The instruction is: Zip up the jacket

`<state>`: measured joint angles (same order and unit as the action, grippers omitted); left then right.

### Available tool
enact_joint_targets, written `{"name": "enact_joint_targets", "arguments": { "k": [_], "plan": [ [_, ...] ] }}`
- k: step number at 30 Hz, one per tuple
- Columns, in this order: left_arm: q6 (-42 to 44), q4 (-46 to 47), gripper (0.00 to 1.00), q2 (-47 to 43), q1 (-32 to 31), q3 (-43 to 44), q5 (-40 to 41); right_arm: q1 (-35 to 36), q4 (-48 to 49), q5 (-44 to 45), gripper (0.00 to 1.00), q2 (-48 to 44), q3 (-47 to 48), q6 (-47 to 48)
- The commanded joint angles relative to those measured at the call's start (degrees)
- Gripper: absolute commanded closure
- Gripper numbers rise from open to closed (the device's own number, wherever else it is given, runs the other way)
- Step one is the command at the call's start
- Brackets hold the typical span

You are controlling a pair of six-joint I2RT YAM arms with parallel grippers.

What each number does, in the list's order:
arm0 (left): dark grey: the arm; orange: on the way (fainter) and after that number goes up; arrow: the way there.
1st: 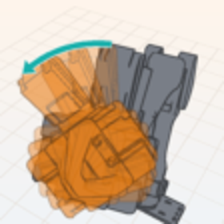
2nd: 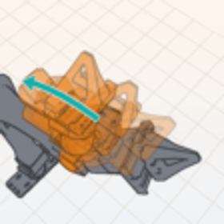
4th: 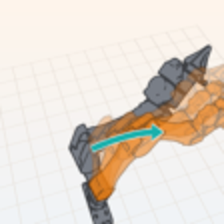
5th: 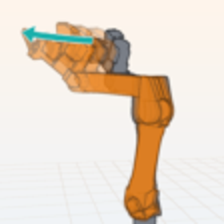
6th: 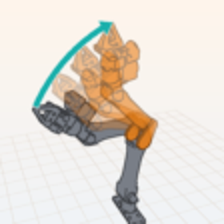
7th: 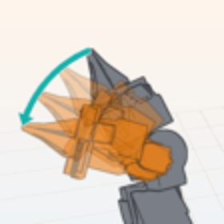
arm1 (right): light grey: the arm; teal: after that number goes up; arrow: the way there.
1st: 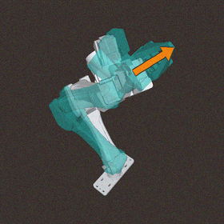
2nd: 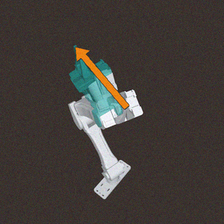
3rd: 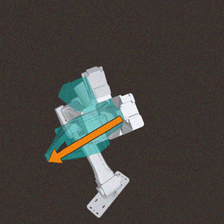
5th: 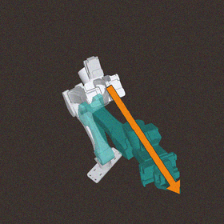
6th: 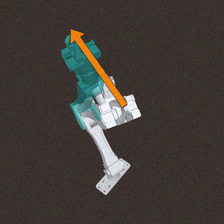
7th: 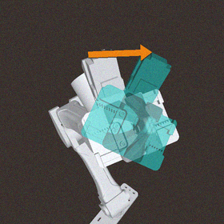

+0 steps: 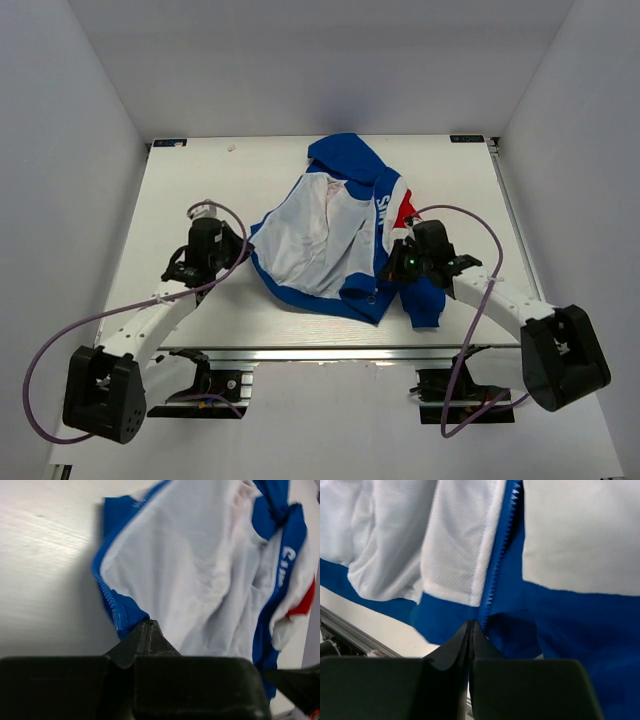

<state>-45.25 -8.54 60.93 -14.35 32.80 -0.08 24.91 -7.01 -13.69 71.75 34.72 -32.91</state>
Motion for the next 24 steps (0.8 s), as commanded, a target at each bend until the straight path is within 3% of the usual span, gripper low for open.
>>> {"name": "enact_joint_targets", "arguments": {
  "k": [1, 3, 7, 11, 13, 19, 22, 23, 24],
  "plan": [
    [5.34, 0.01, 1.0, -0.37, -6.79, 3.76, -4.68, 0.32, -2.56, 2.08, 1.0, -4.41, 0.7, -0.32],
    [6.84, 0.01, 1.0, 0.16, -11.64, 5.6, -2.13, 0.23, -6.43, 3.14, 1.0, -7.14, 1.57, 0.47],
    [15.25, 3.69, 1.0, 2.26, -25.51, 7.89, -5.02, 0.32, -12.93, 7.0, 1.0, -12.67, 2.72, 2.14],
    [23.53, 0.46, 1.0, 8.31, -35.2, 13.07, -7.83, 0.32, -18.74, 10.17, 1.0, -15.14, 3.16, 2.93],
    [28.18, -5.48, 1.0, 11.04, -39.85, 15.7, -8.63, 0.23, -20.15, 10.96, 1.0, -15.93, 2.81, 2.85],
    [28.48, -14.4, 1.0, 18.26, -47.96, 14.23, -10.46, 0.23, -17.96, 6.76, 1.0, -15.15, 2.37, 4.34],
    [25.93, -12.48, 1.0, 18.18, -48.14, 10.45, -14.32, 0.32, -15.68, 2.19, 0.88, -13.57, 2.28, 6.45],
    [25.48, -12.12, 0.95, 17.91, -48.14, 9.84, -14.86, 0.23, -14.71, 1.05, 0.84, -13.21, 1.93, 6.89],
    [24.96, -11.68, 0.69, 17.22, -48.14, 8.96, -15.21, 0.32, -13.66, -1.57, 0.73, -12.6, 1.67, 7.67]
  ]
}}
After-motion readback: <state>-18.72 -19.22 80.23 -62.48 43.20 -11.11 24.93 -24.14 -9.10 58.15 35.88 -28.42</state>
